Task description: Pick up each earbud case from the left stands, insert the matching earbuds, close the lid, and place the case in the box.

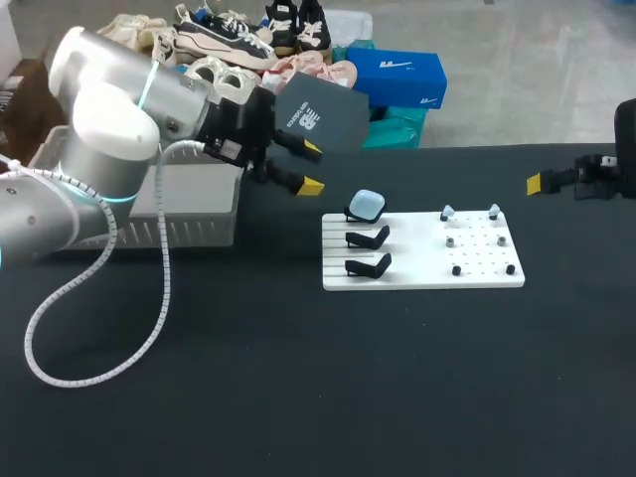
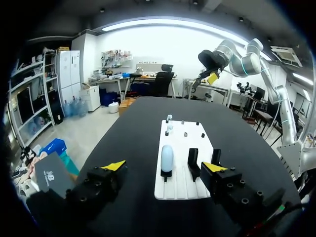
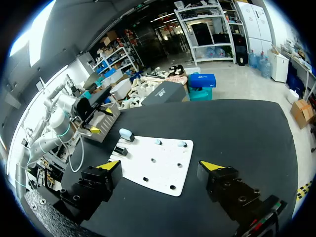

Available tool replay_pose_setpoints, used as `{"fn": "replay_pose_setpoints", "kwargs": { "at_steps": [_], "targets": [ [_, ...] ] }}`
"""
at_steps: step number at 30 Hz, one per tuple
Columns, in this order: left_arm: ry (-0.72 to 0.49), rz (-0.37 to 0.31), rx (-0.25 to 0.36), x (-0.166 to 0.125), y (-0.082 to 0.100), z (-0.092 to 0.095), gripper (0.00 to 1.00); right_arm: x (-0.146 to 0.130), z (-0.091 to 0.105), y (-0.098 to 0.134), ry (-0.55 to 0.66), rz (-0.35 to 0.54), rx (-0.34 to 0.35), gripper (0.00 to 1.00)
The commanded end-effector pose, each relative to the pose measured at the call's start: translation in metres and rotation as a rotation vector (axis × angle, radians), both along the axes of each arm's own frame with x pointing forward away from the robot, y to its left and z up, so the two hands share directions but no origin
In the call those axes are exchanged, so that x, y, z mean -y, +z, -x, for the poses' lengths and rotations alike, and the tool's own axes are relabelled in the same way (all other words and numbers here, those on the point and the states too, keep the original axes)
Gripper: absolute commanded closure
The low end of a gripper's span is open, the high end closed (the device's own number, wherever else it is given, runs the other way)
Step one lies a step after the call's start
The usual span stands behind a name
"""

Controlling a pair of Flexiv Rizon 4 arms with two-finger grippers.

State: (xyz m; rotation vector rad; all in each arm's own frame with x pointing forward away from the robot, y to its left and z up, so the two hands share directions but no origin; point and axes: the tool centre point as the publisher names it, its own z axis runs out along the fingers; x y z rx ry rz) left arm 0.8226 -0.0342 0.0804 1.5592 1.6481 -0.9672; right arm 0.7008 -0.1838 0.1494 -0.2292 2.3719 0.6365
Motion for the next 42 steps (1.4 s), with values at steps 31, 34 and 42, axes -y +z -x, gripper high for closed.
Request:
{"fn": "replay_pose_setpoints", "kwargs": {
  "at_steps": [31, 34, 42],
  "targets": [
    [-0.021, 0.036, -0.023, 0.041, -0.05, 0.006, 0.23, 0.001, 0.0, 0.0, 0.002, -0.001, 0.0, 0.0],
    [-0.024, 0.039, -0.027, 0.043, -0.052, 0.006, 0.22, 0.001, 0.0, 0.0, 0.002, -0.001, 0.0, 0.0],
    [-0.033, 0.051, -0.04, 0.049, -0.055, 0.009, 0.46, 0.001, 0.0, 0.0, 0.002, -0.001, 0.0, 0.0]
  ]
}}
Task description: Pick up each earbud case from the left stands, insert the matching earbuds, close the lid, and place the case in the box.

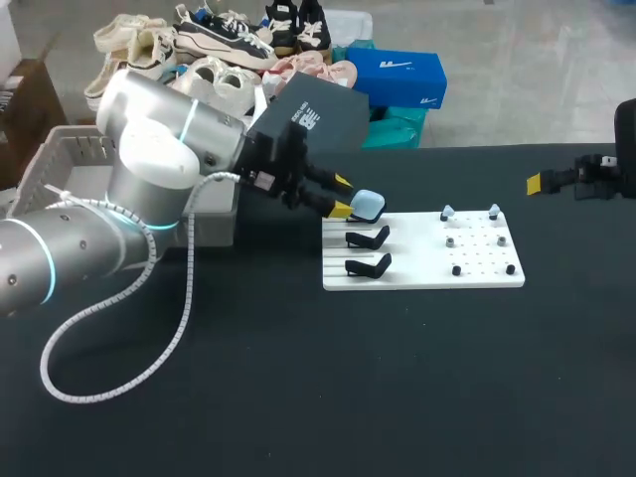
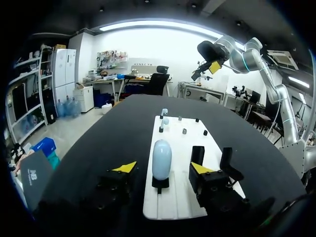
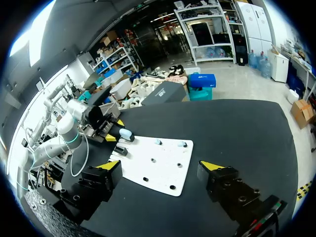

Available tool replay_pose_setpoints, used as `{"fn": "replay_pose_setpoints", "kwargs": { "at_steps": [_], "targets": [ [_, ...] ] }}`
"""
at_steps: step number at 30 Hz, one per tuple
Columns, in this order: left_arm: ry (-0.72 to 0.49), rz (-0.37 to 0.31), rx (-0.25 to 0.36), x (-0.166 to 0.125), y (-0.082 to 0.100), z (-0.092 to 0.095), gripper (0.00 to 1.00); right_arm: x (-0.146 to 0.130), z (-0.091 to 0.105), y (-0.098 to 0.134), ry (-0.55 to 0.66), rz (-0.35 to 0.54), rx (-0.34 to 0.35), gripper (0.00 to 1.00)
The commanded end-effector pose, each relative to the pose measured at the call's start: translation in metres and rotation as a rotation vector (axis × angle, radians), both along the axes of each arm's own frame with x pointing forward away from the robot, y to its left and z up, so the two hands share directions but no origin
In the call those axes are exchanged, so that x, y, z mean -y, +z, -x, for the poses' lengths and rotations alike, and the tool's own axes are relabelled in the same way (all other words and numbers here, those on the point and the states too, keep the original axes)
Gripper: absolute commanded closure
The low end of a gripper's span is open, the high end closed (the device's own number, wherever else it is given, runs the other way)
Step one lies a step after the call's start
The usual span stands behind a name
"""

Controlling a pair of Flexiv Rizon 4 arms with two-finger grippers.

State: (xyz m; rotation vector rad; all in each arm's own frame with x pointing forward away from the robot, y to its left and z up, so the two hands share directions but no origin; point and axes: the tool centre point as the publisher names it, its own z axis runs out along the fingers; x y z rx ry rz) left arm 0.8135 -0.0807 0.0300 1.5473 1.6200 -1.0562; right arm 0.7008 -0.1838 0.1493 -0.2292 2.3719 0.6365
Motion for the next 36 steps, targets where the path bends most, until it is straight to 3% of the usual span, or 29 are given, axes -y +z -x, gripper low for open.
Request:
{"fn": "replay_pose_setpoints", "kwargs": {
  "at_steps": [1, 7, 15, 19, 24, 28, 36],
  "targets": [
    [-0.001, 0.001, 0.003, 0.004, -0.005, 0.0, 0.45, 0.001, 0.0, 0.0, 0.002, -0.001, 0.0, 0.0],
    [-0.003, 0.004, 0.011, 0.008, -0.007, -0.002, 0.51, 0.001, 0.0, 0.0, 0.002, -0.001, 0.0, 0.0],
    [0.0, 0.011, 0.006, 0.01, -0.009, -0.003, 0.45, 0.001, 0.0, 0.0, 0.002, -0.001, 0.0, 0.0],
    [0.002, 0.012, 0.0, 0.011, -0.01, -0.004, 0.5, 0.001, 0.0, 0.0, 0.002, -0.001, 0.0, 0.0],
    [0.003, 0.012, -0.002, 0.012, -0.012, -0.005, 0.5, 0.001, 0.0, 0.0, 0.002, -0.001, 0.0, 0.0],
    [-0.001, 0.016, -0.004, 0.013, -0.011, -0.005, 0.44, 0.001, 0.0, 0.0, 0.002, -0.001, 0.0, 0.0],
    [-0.015, 0.02, 0.003, 0.017, -0.011, -0.007, 0.46, 0.001, 0.0, 0.0, 0.002, -0.001, 0.0, 0.0]
  ]
}}
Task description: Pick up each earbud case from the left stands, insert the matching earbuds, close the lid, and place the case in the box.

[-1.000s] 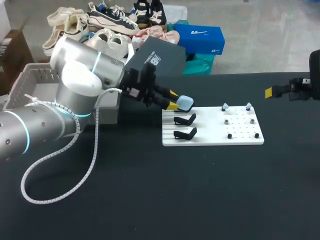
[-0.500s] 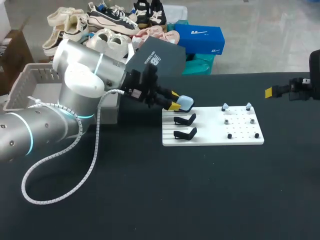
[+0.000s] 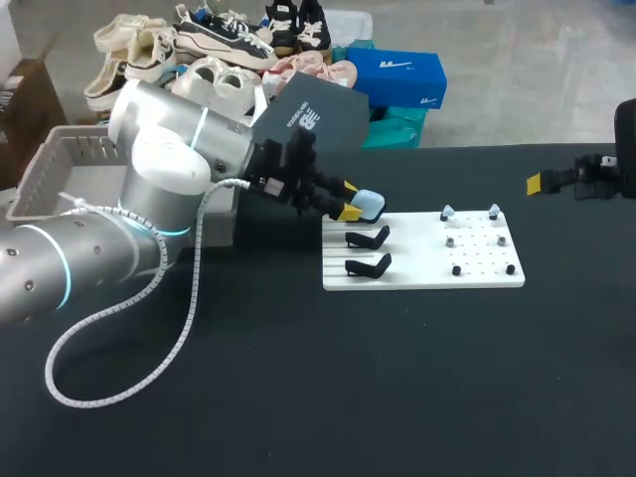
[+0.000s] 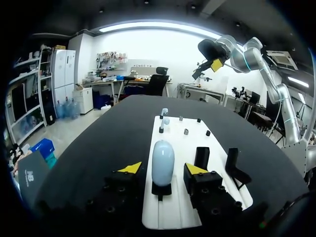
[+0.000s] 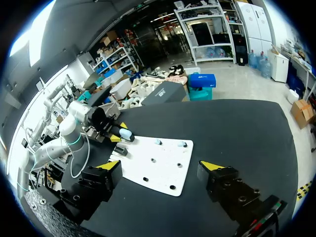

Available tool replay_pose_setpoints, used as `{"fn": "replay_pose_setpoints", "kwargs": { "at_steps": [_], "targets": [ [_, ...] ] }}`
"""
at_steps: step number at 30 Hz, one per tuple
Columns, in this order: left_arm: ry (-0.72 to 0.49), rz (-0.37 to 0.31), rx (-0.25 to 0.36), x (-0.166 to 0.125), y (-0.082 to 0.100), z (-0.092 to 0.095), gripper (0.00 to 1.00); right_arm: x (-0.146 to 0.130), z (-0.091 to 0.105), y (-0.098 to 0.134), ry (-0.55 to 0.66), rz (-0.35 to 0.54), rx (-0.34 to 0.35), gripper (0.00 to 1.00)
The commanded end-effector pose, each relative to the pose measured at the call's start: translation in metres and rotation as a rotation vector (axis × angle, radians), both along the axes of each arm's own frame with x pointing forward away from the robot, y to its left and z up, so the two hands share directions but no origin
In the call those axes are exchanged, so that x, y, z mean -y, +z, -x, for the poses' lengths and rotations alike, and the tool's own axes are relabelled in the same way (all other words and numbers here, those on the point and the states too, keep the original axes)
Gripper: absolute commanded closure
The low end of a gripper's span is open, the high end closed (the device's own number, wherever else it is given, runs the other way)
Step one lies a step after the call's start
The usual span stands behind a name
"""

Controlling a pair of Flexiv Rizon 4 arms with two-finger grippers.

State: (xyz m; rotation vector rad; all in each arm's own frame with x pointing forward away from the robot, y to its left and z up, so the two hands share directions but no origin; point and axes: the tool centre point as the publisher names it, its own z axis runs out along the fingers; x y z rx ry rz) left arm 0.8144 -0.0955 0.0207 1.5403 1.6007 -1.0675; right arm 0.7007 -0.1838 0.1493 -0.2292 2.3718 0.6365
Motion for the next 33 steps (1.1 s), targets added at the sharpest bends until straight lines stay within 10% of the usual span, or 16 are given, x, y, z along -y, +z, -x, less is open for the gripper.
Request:
{"fn": "replay_pose_setpoints", "kwargs": {
  "at_steps": [1, 33],
  "targets": [
    [-0.011, 0.001, 0.0, 0.0022, -0.0023, -0.0066, 0.47, 0.0007, -0.0003, -0.0001, 0.002, -0.001, 0.0, 0.0],
    [-0.063, 0.007, 0.015, 0.0053, -0.0033, -0.0026, 0.54, 0.0007, -0.0003, -0.0001, 0.002, -0.001, 0.0, 0.0]
  ]
}}
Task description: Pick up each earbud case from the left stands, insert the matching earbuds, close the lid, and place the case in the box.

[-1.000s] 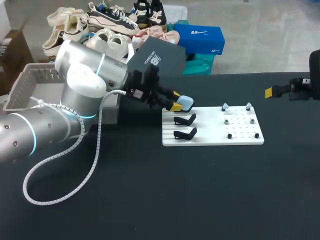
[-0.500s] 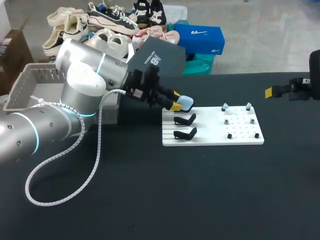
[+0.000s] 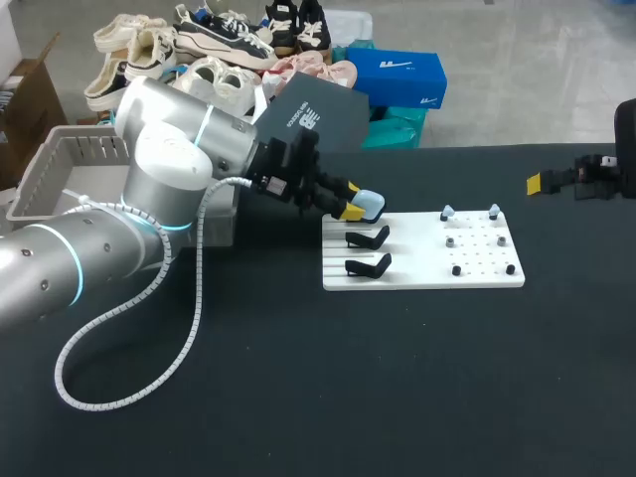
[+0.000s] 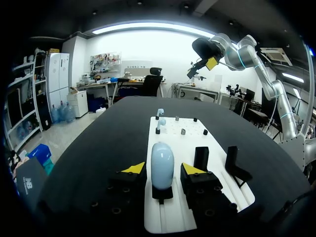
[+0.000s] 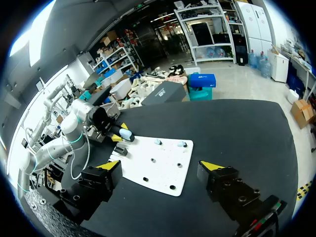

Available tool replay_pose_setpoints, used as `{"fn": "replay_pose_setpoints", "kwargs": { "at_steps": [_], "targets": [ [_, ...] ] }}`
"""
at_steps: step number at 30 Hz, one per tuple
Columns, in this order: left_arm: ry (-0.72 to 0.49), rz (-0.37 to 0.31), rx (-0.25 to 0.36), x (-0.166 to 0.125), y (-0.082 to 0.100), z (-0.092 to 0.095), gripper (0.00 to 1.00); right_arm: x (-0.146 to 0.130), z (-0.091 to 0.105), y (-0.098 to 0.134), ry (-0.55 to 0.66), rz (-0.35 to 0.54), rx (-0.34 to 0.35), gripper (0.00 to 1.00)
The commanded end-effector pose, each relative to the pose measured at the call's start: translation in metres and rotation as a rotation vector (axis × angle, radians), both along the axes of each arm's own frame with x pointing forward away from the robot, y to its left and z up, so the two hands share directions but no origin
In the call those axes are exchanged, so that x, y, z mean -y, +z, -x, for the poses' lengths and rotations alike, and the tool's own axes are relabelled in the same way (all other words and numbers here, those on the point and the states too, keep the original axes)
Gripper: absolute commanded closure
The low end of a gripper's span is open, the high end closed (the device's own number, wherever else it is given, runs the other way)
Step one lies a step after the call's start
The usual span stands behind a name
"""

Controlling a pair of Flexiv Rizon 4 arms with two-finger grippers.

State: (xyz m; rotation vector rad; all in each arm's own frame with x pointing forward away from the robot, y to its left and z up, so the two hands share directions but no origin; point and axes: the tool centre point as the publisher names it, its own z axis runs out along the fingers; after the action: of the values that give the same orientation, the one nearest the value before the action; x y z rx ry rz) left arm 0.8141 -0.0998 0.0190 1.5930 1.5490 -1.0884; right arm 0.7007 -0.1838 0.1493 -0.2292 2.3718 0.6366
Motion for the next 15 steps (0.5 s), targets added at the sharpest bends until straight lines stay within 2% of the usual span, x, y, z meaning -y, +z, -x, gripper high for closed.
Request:
{"fn": "replay_pose_setpoints", "kwargs": {
  "at_steps": [1, 5, 8, 10, 11, 12, 15],
  "targets": [
    [-0.007, -0.001, 0.0, 0.0011, -0.0017, -0.0028, 0.54, 0.0007, -0.0003, -0.0001, 0.002, -0.001, 0.0, 0.0],
    [-0.004, 0.001, 0.0, 0.0013, -0.0018, -0.0027, 0.58, 0.0007, -0.0003, -0.0001, 0.002, -0.001, 0.0, 0.0],
    [-0.001, 0.004, 0.001, 0.0014, -0.0017, -0.0026, 0.66, 0.0007, -0.0003, -0.0001, 0.002, -0.001, 0.0, 0.0],
    [0.0, 0.006, 0.002, 0.0014, -0.0013, -0.0021, 0.8, 0.0007, -0.0003, -0.0001, 0.002, -0.001, 0.0, 0.0],
    [0.0, 0.006, 0.002, 0.0014, -0.0013, -0.002, 0.83, 0.0007, -0.0003, -0.0001, 0.002, -0.001, 0.0, 0.0],
    [0.001, 0.007, 0.003, 0.001, -0.0012, -0.0008, 0.97, 0.0007, -0.0003, -0.0001, 0.002, -0.001, 0.0, 0.0],
    [0.001, 0.01, 0.005, -0.0011, -0.0001, 0.002, 1.0, 0.0007, -0.0003, -0.0001, 0.002, -0.001, 0.0, 0.0]
  ]
}}
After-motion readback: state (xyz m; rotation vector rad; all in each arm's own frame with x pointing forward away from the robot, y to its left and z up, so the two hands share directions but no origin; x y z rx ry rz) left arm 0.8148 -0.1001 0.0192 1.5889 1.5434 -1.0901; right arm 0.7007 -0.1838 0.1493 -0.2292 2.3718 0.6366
